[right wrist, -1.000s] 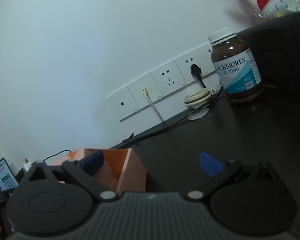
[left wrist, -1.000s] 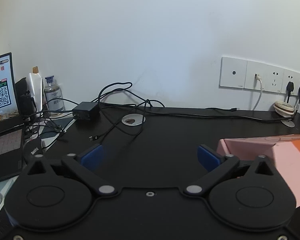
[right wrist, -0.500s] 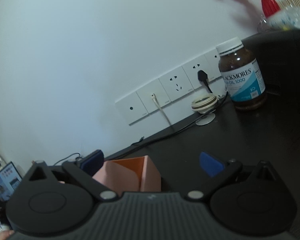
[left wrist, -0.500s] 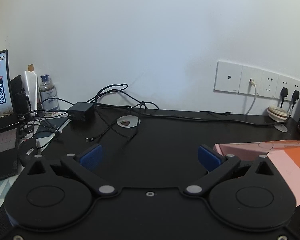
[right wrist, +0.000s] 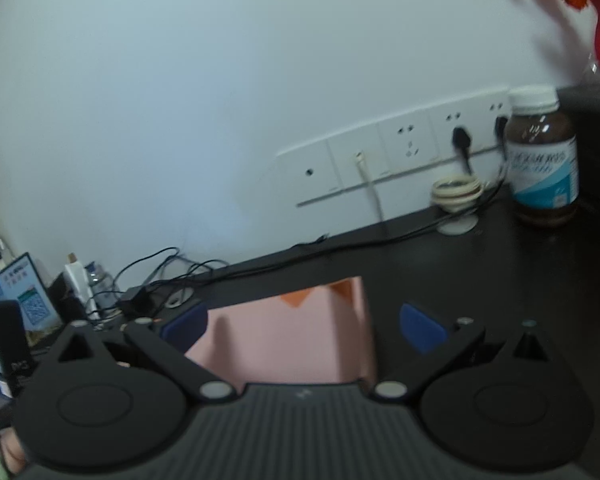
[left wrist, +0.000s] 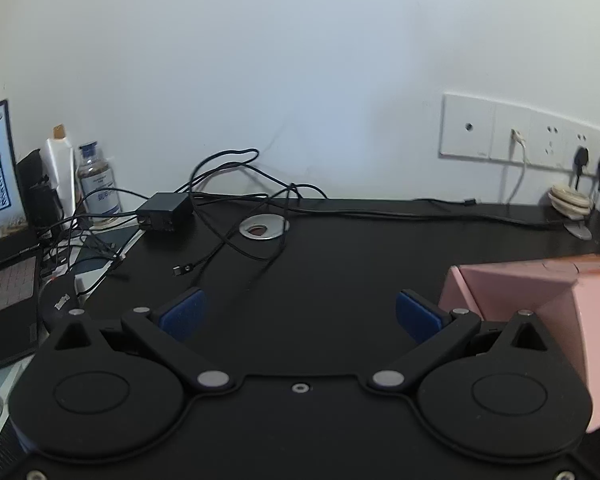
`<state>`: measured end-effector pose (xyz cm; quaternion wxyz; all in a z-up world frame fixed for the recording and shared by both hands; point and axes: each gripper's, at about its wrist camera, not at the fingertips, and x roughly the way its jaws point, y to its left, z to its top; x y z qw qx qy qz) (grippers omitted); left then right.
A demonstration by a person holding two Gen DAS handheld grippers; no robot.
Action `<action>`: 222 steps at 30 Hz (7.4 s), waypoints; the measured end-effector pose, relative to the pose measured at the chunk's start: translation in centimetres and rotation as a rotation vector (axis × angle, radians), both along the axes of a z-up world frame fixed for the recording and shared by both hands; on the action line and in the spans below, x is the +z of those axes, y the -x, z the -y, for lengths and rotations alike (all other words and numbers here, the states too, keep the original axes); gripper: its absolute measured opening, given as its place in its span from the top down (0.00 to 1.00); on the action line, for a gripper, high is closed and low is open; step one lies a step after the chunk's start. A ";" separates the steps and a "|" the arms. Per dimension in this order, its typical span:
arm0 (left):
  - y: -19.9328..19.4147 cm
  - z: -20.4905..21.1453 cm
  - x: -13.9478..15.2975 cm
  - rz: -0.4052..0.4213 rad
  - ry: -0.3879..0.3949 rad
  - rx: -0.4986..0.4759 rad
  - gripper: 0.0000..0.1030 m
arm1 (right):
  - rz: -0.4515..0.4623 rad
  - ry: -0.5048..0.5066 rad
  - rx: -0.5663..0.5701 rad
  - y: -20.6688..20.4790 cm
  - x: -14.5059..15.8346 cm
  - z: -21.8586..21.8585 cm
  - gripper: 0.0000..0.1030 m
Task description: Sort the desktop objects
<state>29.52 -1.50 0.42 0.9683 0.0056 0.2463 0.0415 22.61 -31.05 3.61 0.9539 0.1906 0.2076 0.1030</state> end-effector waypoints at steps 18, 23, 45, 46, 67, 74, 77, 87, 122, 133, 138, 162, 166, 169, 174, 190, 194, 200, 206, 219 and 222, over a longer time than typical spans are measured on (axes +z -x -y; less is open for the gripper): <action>3.8 0.3 2.6 0.234 0.049 -0.054 0.00 | -0.143 -0.530 0.093 2.9 -2.3 1.9 0.01; 3.5 0.2 2.6 0.218 0.077 -0.079 0.00 | -0.003 -0.455 0.086 3.1 0.6 1.3 0.01; 2.7 -0.2 2.1 0.183 0.074 -0.063 0.00 | -0.018 -0.253 -0.022 -1.4 -0.5 0.4 0.01; 2.6 -0.3 2.0 0.179 0.075 -0.062 0.00 | -0.020 -0.255 -0.023 -1.7 -0.6 0.4 0.01; 2.9 1.3 1.5 0.237 -0.036 -0.069 0.00 | -0.068 -0.254 0.083 0.8 -1.2 1.4 0.01; 3.0 1.3 1.4 0.239 -0.041 -0.073 0.00 | -0.034 -0.278 0.031 1.8 -0.4 3.6 0.01; 3.1 1.5 1.4 0.233 -0.058 -0.073 0.00 | -0.033 -0.293 0.027 1.8 -0.4 3.8 0.01; 3.5 2.2 1.5 0.238 -0.101 -0.064 0.00 | -0.148 -0.542 0.102 1.7 -2.8 3.5 0.01; 2.0 0.2 1.5 0.131 0.038 -0.125 0.00 | 0.084 0.415 -0.124 -0.7 1.9 -4.3 0.01; 0.4 -1.1 0.7 0.064 0.034 -0.031 0.00 | 0.042 0.390 -0.102 -2.3 1.2 -4.4 0.01; 0.7 -1.0 1.0 0.083 0.025 -0.027 0.00 | 0.009 0.336 -0.090 -3.1 0.6 -3.9 0.01; 0.9 -0.6 1.1 0.107 -0.008 0.002 0.00 | 0.288 0.941 0.139 4.4 -2.5 -10.4 0.01; 0.9 -0.3 1.0 0.114 -0.030 0.002 0.00 | 0.296 1.015 0.120 3.1 -3.3 -11.8 0.01; 0.6 -0.5 0.8 0.097 -0.020 0.002 0.00 | 0.302 0.905 0.079 1.8 -2.1 -11.4 0.01; 0.4 -1.0 0.7 0.081 0.008 0.006 0.00 | 0.291 0.672 0.044 0.5 0.5 -9.5 0.01; 1.1 -0.4 0.7 0.123 -0.031 0.003 0.00 | 0.309 0.536 0.009 0.5 0.1 -7.6 0.01; 1.6 0.0 1.1 0.168 -0.068 0.012 0.00 | 0.273 0.467 -0.022 -0.8 0.6 -6.2 0.01; 1.8 0.4 1.1 0.195 -0.091 0.006 0.00 | 0.267 0.440 -0.010 -2.2 2.1 -4.8 0.01; 2.7 1.7 1.1 0.213 -0.105 -0.084 0.00 | 0.255 0.387 0.000 -4.6 2.4 -3.6 0.01; 0.1 5.2 0.7 0.236 -0.182 -0.120 0.00 | 0.166 0.264 0.015 -5.6 2.2 -0.8 0.01; -0.8 4.1 1.6 0.220 -0.101 -0.114 0.00 | 0.163 0.293 0.118 -3.0 2.9 0.2 0.01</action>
